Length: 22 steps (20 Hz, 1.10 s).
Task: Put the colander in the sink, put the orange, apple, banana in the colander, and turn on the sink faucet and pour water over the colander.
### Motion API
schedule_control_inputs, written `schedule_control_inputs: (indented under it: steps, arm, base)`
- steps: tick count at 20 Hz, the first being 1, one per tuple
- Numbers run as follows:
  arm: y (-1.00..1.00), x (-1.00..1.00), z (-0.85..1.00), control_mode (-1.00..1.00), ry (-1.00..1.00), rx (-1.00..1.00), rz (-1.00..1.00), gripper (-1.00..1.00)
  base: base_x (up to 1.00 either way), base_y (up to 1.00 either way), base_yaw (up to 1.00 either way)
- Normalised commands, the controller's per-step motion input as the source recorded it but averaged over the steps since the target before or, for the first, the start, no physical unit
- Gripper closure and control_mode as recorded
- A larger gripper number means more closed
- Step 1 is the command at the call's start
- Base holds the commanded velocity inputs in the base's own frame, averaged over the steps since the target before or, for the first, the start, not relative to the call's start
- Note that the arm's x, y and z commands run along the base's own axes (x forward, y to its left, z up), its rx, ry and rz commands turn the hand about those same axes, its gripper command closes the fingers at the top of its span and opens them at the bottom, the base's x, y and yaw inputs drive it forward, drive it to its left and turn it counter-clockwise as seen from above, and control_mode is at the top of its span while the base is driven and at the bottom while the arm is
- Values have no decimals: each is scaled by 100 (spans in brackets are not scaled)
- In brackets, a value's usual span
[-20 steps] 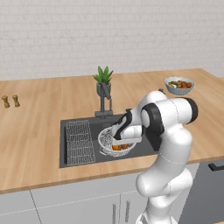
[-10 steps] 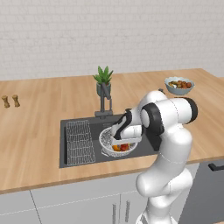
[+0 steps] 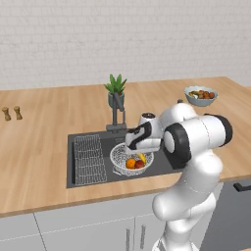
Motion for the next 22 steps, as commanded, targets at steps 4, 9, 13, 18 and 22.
schedule_control_inputs:
  steps: [4,9,13,18,22]
  arm:
    - [0,2,66,-100,-24,1,0,-100]
    - [0,15,52,-100,-34,3,0,-100]
    - [0,21,33,-100,-39,6,0,-100]
    - [0,18,28,-100,-44,6,0,-100]
    - [0,24,14,-100,-48,11,0,-100]
  base:
    - [0,0,0]
    - [0,0,0]
    - [0,0,0]
    - [0,0,0]
    - [0,0,0]
